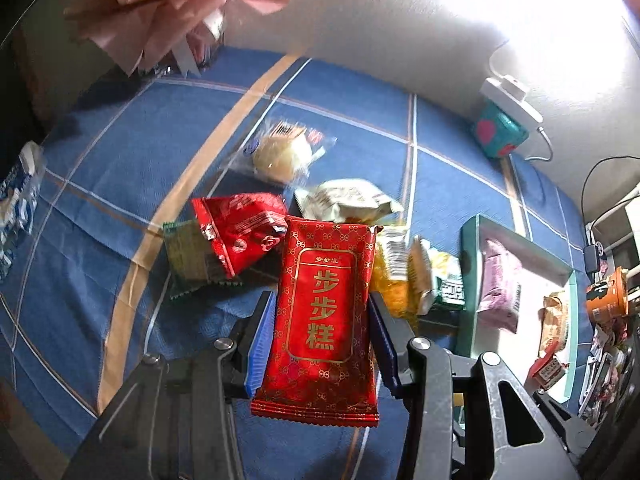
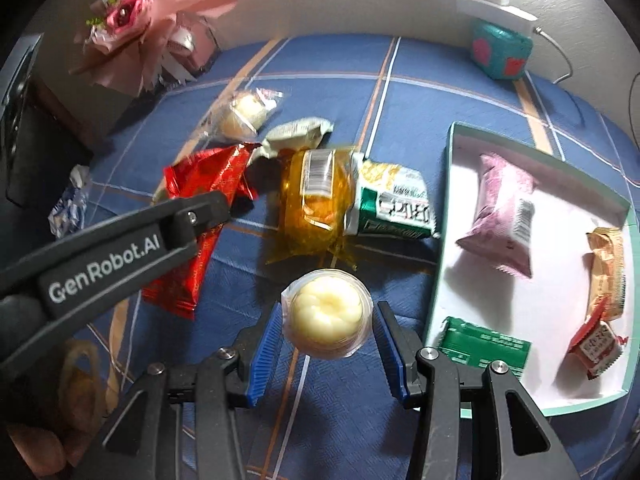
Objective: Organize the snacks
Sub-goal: 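Carry the bun and red pack into the white tray and open both grippers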
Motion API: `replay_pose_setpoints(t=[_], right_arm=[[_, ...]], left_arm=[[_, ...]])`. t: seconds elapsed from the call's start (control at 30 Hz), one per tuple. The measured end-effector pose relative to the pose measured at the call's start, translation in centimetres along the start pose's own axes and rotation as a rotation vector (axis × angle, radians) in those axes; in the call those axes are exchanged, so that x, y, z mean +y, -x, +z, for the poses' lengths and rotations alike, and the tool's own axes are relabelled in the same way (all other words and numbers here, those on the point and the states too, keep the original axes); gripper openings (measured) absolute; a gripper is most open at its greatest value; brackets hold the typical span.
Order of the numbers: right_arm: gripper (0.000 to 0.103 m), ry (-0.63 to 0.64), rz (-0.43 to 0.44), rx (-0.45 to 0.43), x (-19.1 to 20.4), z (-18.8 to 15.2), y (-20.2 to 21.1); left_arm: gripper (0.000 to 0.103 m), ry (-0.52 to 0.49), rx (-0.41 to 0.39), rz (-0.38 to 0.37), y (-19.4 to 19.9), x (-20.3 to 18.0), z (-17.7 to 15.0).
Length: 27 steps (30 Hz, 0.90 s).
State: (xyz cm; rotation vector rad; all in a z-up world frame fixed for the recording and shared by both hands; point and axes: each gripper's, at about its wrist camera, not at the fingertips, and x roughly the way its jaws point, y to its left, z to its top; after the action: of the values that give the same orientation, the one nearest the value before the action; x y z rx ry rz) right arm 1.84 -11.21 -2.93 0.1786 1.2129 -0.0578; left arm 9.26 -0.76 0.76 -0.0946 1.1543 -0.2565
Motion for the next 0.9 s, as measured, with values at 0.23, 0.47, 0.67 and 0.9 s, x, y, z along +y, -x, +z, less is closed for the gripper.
replay_pose_setpoints(t=[0.23, 0.47, 0.67, 0.9], right_arm=[[0.050, -0.018, -0.017, -0.047, -1.5, 0.1, 2.1], [0.050, -0.083, -0.062, -0.076, -4.5, 0.6, 2.6], [0.050, -0.190, -0.107, -0.106, -8.7, 1.1, 3.5], [0.050, -0.333, -0.166, -0.138, -14.8, 0.6, 5.0]], left_arm=[[0.047, 0.002, -0.044, 0.001, 0.8, -0.8, 0.3], [0.047, -0.002, -0.056, -0.006, 0.7, -2.4, 0.3], [0.047, -0.076, -0.057, -0.040, 0.5, -6.0, -0.7], [0.047, -0.194, -0.044, -0.090, -0.3, -11.4, -2.4]])
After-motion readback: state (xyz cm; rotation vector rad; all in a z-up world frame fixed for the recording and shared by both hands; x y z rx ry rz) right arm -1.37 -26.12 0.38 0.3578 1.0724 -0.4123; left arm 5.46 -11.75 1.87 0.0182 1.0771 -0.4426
